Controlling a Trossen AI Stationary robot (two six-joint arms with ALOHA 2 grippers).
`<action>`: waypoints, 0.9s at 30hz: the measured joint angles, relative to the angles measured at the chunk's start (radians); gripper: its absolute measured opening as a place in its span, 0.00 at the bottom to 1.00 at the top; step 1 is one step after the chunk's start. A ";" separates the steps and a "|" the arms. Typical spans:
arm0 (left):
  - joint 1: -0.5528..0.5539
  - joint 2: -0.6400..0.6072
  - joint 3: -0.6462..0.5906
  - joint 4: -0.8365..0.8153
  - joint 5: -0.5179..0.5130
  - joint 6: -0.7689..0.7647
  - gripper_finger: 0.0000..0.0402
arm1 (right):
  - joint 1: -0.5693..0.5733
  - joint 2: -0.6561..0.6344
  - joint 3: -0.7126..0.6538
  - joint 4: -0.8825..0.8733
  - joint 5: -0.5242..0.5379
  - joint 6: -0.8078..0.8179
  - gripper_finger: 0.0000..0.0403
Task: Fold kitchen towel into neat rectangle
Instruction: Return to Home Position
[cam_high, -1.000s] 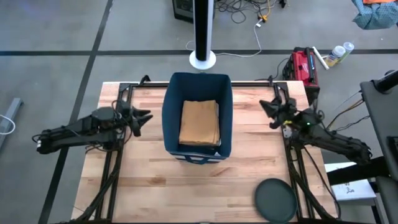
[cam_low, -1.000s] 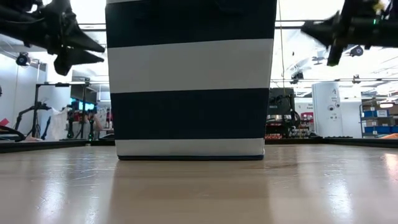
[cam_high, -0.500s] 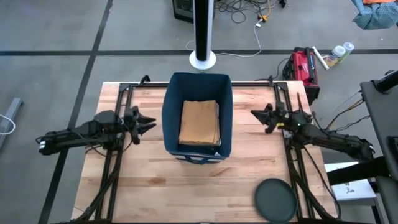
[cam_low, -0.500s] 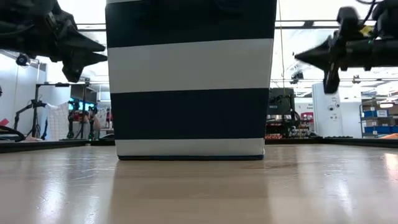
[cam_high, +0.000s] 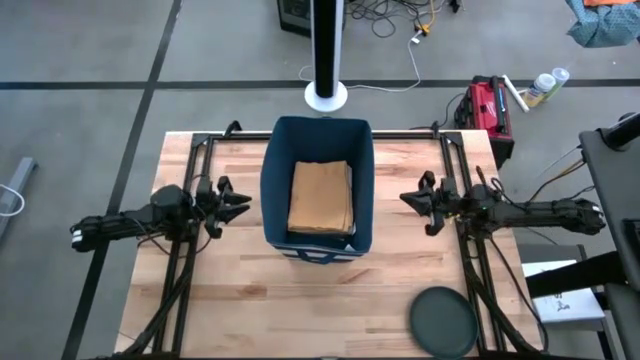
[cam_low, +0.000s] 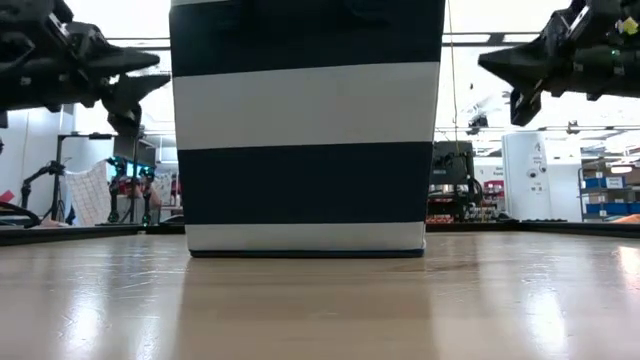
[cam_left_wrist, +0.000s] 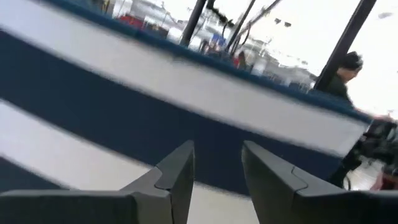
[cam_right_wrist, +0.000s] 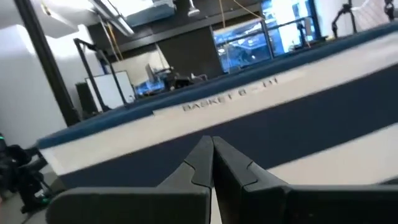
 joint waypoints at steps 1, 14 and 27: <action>0.000 -0.003 -0.001 -0.018 0.000 0.002 0.32 | 0.008 -0.002 0.006 -0.003 -0.001 -0.001 0.00; 0.000 -0.013 -0.004 -0.108 0.000 0.003 0.31 | 0.256 0.151 0.095 -0.007 0.220 -0.139 0.00; 0.000 -0.014 -0.003 -0.108 0.003 0.059 0.32 | 0.256 -0.290 0.091 -0.379 0.249 -0.118 0.00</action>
